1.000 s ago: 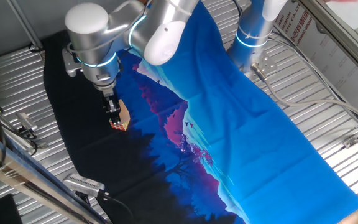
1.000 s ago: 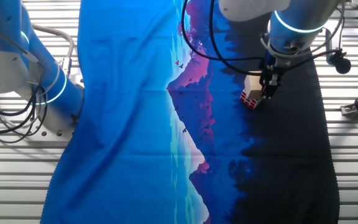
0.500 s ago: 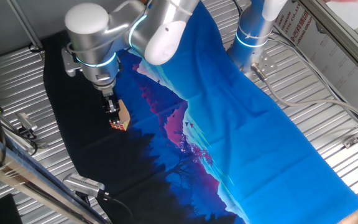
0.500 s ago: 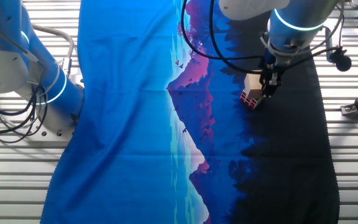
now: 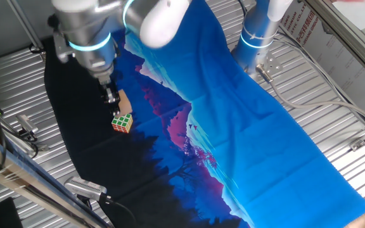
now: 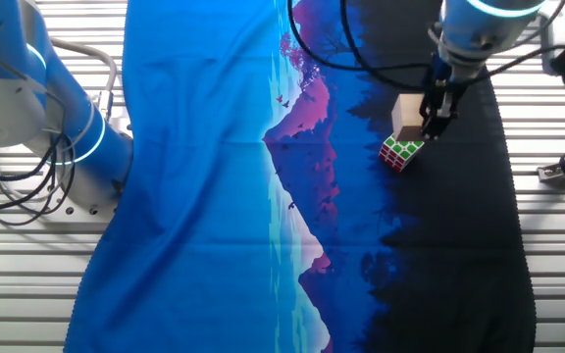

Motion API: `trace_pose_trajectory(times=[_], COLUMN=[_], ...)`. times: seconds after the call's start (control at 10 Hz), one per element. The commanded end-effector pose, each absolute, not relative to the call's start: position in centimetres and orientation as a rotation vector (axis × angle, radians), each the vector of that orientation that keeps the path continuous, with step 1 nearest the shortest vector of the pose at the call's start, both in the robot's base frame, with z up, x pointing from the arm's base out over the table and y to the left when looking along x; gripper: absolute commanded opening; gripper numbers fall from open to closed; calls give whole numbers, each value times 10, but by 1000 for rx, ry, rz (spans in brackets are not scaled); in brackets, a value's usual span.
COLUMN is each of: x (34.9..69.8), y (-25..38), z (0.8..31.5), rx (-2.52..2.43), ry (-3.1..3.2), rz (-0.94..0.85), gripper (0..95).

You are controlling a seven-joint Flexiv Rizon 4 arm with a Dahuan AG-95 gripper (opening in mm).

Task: Pick up one small block

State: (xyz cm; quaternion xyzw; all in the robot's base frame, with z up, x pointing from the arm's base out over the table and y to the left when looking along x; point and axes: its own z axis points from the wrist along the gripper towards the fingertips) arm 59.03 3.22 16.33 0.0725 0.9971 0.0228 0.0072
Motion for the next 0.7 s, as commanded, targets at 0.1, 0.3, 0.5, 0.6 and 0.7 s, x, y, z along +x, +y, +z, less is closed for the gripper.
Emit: trace_pose_trajectory(times=[0.1, 0.3, 0.5, 0.6, 0.7], x=[564, 533, 512, 510, 508], y=[23, 15, 13, 13, 13], z=[174, 183, 193, 195, 198], rx=[209, 203, 205, 205, 207], ry=[3114, 3115, 3122, 3123, 3125], rz=[76, 95, 96, 95, 88], gripper=[0, 0, 0, 0, 0])
